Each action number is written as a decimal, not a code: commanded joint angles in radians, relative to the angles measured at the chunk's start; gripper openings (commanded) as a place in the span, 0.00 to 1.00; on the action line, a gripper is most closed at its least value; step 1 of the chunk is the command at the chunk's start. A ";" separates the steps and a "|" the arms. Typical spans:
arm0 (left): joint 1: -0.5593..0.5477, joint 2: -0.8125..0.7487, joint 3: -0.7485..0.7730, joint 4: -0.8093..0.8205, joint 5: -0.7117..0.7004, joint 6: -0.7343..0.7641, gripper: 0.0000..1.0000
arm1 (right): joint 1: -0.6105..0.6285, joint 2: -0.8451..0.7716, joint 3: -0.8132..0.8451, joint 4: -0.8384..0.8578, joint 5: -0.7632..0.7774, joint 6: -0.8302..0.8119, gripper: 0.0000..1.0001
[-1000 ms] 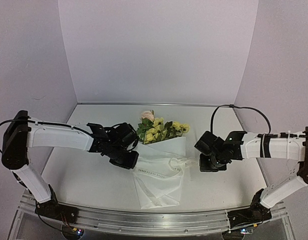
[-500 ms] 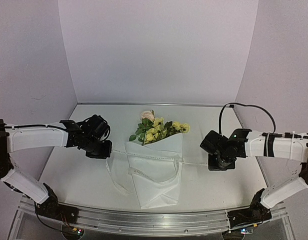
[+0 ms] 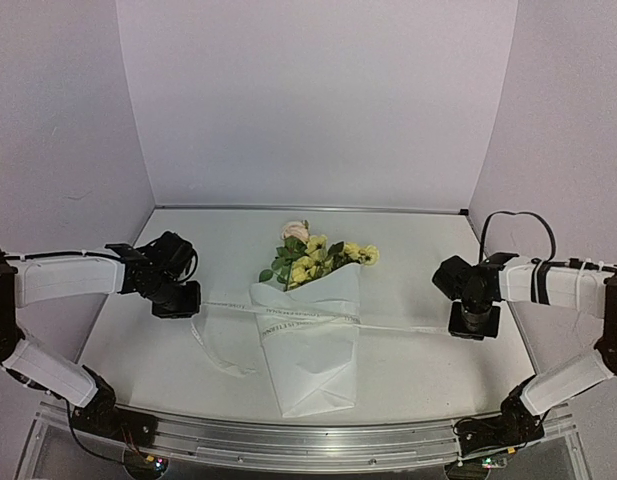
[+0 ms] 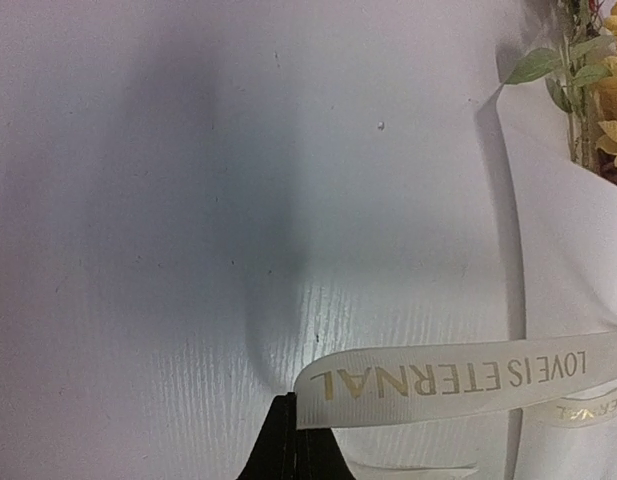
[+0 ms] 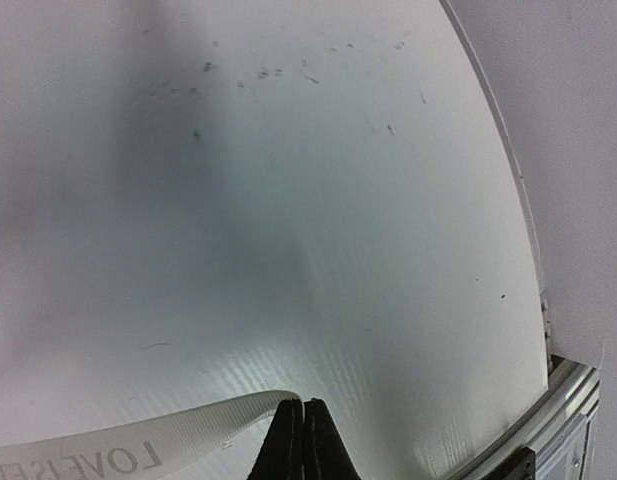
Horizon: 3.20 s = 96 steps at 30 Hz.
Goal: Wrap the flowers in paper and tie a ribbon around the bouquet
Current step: Tie the ribbon around the folded bouquet.
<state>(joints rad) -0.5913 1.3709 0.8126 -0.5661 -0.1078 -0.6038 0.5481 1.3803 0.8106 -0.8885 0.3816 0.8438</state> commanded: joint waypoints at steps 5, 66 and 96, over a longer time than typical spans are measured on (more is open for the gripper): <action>0.018 -0.035 -0.004 -0.038 -0.188 0.057 0.00 | -0.158 -0.010 -0.023 -0.037 0.026 0.061 0.00; 0.304 -0.321 -0.232 0.423 0.222 -0.597 0.70 | 0.077 -0.347 -0.146 0.427 -0.233 0.510 0.79; -0.120 0.284 -0.368 1.366 0.205 -1.013 0.80 | 0.371 0.309 -0.175 1.393 -0.364 1.030 0.85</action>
<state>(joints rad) -0.7082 1.6019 0.4003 0.6788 0.0608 -1.6150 0.9237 1.6580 0.6606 0.4075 0.0231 1.8087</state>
